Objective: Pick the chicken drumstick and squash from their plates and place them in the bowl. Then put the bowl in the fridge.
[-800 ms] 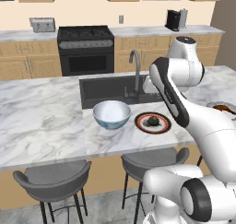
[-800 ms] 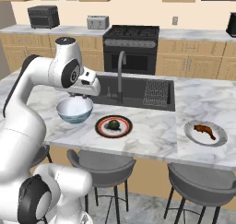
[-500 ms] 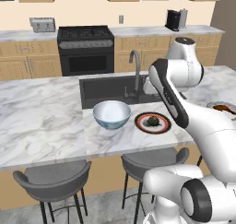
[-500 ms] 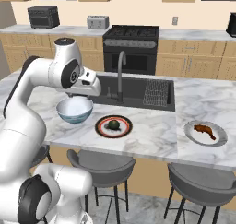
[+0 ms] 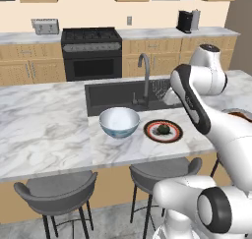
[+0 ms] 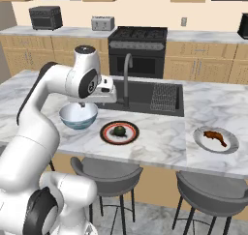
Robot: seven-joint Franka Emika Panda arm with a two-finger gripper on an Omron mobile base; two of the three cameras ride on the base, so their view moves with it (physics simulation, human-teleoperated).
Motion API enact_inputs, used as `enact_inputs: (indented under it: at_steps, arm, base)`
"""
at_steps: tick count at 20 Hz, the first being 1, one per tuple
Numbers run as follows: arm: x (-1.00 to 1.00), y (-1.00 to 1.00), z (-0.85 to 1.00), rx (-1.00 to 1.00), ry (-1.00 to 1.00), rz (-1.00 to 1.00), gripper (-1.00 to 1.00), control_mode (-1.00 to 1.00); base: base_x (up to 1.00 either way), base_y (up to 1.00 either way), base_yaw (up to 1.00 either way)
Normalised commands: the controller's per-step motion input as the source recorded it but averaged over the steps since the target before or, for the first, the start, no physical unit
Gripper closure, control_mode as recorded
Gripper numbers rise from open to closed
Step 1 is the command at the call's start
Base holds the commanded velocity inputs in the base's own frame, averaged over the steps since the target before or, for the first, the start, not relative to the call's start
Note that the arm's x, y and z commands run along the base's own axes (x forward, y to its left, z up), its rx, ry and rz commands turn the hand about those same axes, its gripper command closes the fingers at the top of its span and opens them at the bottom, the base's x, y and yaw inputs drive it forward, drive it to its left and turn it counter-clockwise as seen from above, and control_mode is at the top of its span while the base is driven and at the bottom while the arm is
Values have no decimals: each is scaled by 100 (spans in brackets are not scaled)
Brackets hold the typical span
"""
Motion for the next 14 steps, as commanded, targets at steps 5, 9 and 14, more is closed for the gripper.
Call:
enact_inputs:
  at_steps: [5,9,14]
  arm:
    - [15,-22,-25,-13,0,31,-100,-100]
    - [33,-1,-34,-22,5,15,-100,-100]
    - [42,0,-35,-11,1,12,-100,-100]
  base:
    - [0,0,0]
    - [0,0,0]
    - [0,0,0]
